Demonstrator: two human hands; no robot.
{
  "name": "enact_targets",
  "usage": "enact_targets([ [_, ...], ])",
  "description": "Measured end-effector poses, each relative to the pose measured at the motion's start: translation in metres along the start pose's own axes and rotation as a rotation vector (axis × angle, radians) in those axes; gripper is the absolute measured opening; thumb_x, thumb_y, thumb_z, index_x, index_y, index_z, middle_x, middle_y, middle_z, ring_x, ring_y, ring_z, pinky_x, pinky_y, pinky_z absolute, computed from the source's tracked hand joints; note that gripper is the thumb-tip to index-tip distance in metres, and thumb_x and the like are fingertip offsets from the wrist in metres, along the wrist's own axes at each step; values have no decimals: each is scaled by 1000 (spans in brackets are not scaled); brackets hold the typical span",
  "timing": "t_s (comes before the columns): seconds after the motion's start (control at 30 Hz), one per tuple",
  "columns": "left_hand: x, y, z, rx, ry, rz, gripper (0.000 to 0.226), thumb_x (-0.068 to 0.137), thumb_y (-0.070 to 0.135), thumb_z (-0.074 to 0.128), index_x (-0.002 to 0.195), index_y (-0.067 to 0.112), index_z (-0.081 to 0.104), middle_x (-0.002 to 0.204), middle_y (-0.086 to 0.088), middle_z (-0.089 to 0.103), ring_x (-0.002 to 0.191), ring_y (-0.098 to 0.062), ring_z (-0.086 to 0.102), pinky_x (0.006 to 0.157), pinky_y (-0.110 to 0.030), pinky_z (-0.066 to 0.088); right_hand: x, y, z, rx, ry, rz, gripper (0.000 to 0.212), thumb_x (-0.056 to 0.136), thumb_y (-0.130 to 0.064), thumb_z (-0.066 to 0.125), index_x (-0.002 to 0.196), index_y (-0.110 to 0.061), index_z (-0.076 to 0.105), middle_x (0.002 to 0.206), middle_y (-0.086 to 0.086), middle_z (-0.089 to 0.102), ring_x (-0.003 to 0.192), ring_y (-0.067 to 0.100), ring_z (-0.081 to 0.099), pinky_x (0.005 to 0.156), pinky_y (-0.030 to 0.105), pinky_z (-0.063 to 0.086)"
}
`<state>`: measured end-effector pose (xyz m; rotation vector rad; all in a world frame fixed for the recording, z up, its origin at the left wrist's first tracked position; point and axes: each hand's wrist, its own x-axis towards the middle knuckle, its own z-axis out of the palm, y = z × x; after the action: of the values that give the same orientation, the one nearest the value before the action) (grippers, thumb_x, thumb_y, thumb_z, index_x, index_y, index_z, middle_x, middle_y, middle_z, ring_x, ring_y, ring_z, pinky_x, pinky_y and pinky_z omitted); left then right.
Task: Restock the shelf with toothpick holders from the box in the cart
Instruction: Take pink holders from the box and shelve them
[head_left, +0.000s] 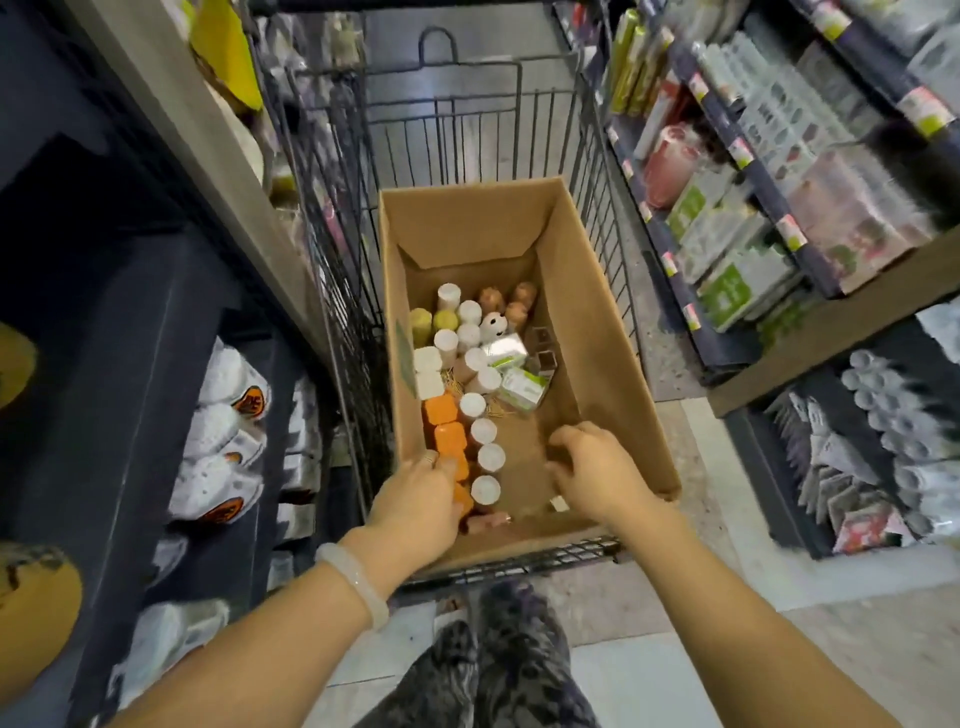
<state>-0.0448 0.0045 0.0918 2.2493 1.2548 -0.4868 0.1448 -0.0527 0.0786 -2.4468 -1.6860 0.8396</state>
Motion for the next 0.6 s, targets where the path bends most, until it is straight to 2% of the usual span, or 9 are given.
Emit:
enact_targets([
  [0.1, 19, 1, 4, -63, -22, -40, 43, 94, 24, 49, 135, 14, 41, 138, -6, 40, 126, -26, 38, 102, -36, 38, 31, 11, -2, -23, -80, -1, 35, 91, -22, 56, 124, -11, 55, 118, 11, 56, 112, 31, 51, 95, 39, 44],
  [0.23, 41, 5, 7, -141, -55, -76, 33, 92, 20, 51, 124, 11, 46, 126, -10, 47, 116, -28, 44, 94, -37, 40, 67, 23, 4, -56, -217, -11, 36, 92, -23, 56, 125, -9, 54, 119, 14, 55, 110, 32, 52, 93, 38, 44],
  [0.43, 75, 11, 16, -242, -131, -244, 52, 95, 18, 50, 143, 19, 31, 143, -6, 35, 128, -25, 37, 102, -31, 33, 110, 39, 26, -90, -415, 2, 38, 94, -22, 53, 130, -9, 50, 126, 16, 51, 115, 33, 50, 92, 35, 41],
  [0.6, 94, 7, 30, -338, -223, -363, 44, 97, 13, 45, 139, 14, 37, 141, -11, 39, 128, -27, 39, 104, -34, 34, 133, 55, 54, -115, -535, 36, 35, 92, -15, 54, 126, -8, 52, 124, 14, 53, 113, 31, 52, 90, 34, 44],
])
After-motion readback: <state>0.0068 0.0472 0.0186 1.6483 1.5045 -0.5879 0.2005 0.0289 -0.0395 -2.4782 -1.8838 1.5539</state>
